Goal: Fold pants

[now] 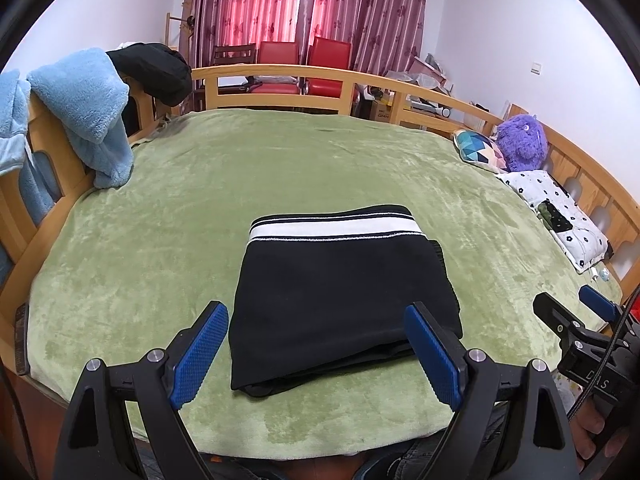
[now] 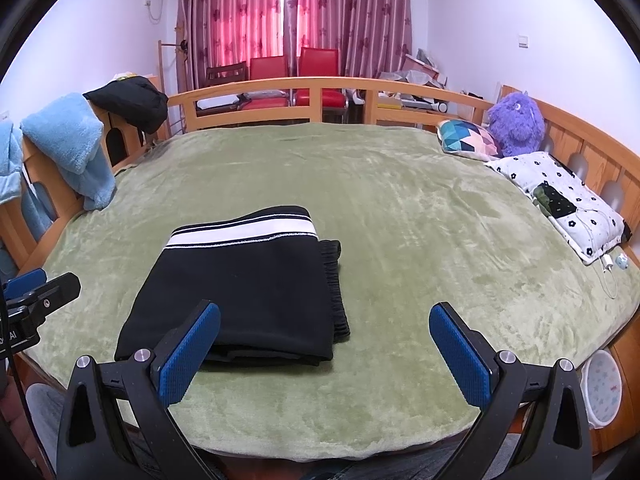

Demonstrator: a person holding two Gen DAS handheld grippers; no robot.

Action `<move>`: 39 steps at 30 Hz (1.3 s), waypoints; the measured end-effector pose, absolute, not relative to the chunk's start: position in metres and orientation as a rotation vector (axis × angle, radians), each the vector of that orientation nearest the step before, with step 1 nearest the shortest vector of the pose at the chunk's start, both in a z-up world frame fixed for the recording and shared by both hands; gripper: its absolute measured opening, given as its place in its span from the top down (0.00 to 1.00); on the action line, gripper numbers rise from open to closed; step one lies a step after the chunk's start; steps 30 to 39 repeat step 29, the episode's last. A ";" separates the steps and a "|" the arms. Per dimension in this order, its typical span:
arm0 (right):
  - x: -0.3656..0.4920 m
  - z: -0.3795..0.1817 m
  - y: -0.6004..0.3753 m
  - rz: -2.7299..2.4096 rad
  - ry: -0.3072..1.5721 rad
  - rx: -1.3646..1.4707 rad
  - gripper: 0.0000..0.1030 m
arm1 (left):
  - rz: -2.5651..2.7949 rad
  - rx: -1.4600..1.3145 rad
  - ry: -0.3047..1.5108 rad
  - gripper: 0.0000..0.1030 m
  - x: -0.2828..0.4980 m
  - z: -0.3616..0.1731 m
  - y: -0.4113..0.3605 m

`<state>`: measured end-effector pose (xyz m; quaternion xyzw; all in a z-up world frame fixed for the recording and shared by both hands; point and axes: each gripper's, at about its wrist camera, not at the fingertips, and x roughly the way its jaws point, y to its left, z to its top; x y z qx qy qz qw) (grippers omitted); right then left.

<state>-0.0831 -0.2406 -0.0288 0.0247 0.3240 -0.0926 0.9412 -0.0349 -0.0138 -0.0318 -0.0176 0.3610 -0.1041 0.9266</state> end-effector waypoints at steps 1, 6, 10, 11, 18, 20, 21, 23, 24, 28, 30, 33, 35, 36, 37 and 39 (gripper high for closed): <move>-0.083 -0.029 -0.241 -0.189 0.660 0.052 0.00 | -0.214 -0.036 0.739 0.13 -0.035 -0.032 -0.014; -0.083 -0.028 -0.240 -0.191 0.660 0.049 0.00 | -0.216 -0.039 0.738 0.13 -0.034 -0.031 -0.014; -0.084 -0.027 -0.236 -0.195 0.659 0.049 0.00 | -0.218 -0.040 0.736 0.13 -0.034 -0.032 -0.013; -0.084 -0.027 -0.237 -0.196 0.657 0.048 0.00 | -0.215 -0.040 0.737 0.13 -0.034 -0.031 -0.013; -0.086 -0.025 -0.233 -0.201 0.653 0.042 0.00 | -0.225 -0.037 0.734 0.13 -0.035 -0.031 -0.012; -0.087 -0.025 -0.233 -0.200 0.653 0.043 0.00 | -0.223 -0.036 0.733 0.13 -0.035 -0.031 -0.012; -0.087 -0.025 -0.232 -0.200 0.653 0.043 0.00 | -0.222 -0.039 0.733 0.13 -0.035 -0.030 -0.011; -0.087 -0.026 -0.232 -0.197 0.657 0.039 0.00 | -0.224 -0.038 0.736 0.13 -0.035 -0.030 -0.010; -0.086 -0.025 -0.232 -0.197 0.658 0.038 0.00 | -0.226 -0.038 0.739 0.13 -0.034 -0.031 -0.009; -0.085 -0.026 -0.231 -0.183 0.660 0.046 0.00 | -0.234 -0.049 0.742 0.13 -0.030 -0.032 -0.003; -0.084 -0.026 -0.231 -0.181 0.661 0.047 0.00 | -0.234 -0.047 0.742 0.13 -0.028 -0.033 -0.003; -0.084 -0.026 -0.231 -0.181 0.661 0.047 0.00 | -0.234 -0.047 0.742 0.13 -0.028 -0.033 -0.003; -0.084 -0.026 -0.231 -0.181 0.661 0.047 0.00 | -0.234 -0.047 0.742 0.13 -0.028 -0.033 -0.003; -0.084 -0.026 -0.231 -0.181 0.661 0.047 0.00 | -0.234 -0.047 0.742 0.13 -0.028 -0.033 -0.003; -0.084 -0.026 -0.231 -0.181 0.661 0.047 0.00 | -0.234 -0.047 0.742 0.13 -0.028 -0.033 -0.003; -0.084 -0.026 -0.231 -0.181 0.661 0.047 0.00 | -0.234 -0.047 0.742 0.13 -0.028 -0.033 -0.003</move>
